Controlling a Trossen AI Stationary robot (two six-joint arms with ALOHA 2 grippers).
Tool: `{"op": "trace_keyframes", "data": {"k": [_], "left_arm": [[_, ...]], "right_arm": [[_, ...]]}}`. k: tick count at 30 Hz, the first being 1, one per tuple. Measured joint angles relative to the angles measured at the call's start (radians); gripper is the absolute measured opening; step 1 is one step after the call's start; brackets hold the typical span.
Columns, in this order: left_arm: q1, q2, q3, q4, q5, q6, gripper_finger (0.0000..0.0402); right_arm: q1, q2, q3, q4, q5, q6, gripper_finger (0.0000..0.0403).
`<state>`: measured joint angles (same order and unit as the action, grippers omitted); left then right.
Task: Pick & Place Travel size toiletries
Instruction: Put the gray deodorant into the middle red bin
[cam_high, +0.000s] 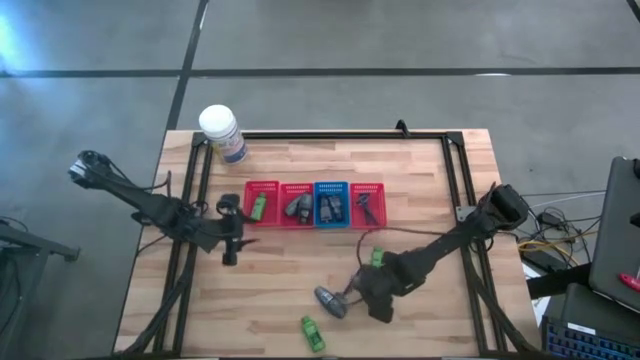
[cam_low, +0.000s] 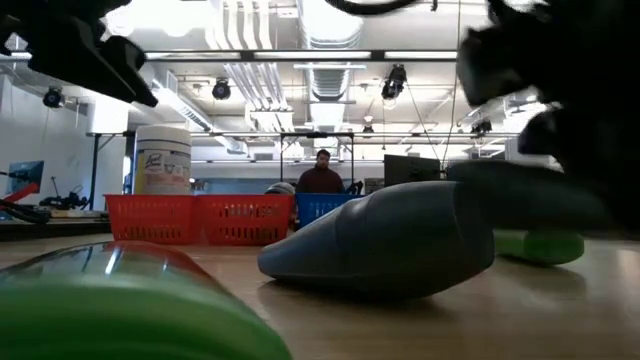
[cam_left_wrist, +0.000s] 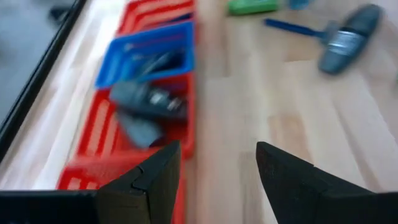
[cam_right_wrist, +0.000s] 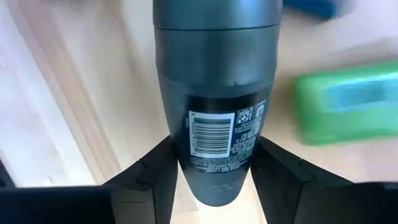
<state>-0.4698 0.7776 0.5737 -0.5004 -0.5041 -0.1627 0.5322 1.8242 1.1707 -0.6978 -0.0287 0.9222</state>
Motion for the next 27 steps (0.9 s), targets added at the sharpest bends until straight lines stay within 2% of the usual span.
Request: {"op": "trace_keyframes", "data": {"k": [5, 13, 20, 23, 27], "left_arm": [[0.0, 0.089, -0.03, 0.179, 0.07, 0.263, 0.0213], [0.003, 0.304, -0.055, 0.521, 0.178, 0.565, 0.0213], [0.032, 0.481, -0.048, 0.859, 0.172, 0.897, 0.0213], [0.066, 0.543, -0.022, 0.969, 0.203, 0.961, 0.0213], [0.111, 0.61, 0.037, 0.977, 0.293, 0.997, 0.0214]], "right_arm": [[-0.045, -0.022, 0.026, 0.006, 0.049, 0.067, 0.0162], [-0.121, -0.02, 0.084, 0.038, 0.058, 0.002, 0.0161], [-0.17, -0.02, 0.158, 0.042, 0.009, -0.059, 0.0161], [-0.18, -0.02, 0.18, 0.039, -0.001, -0.07, 0.0161], [-0.187, -0.021, 0.195, 0.039, -0.016, -0.086, 0.0161]]}}
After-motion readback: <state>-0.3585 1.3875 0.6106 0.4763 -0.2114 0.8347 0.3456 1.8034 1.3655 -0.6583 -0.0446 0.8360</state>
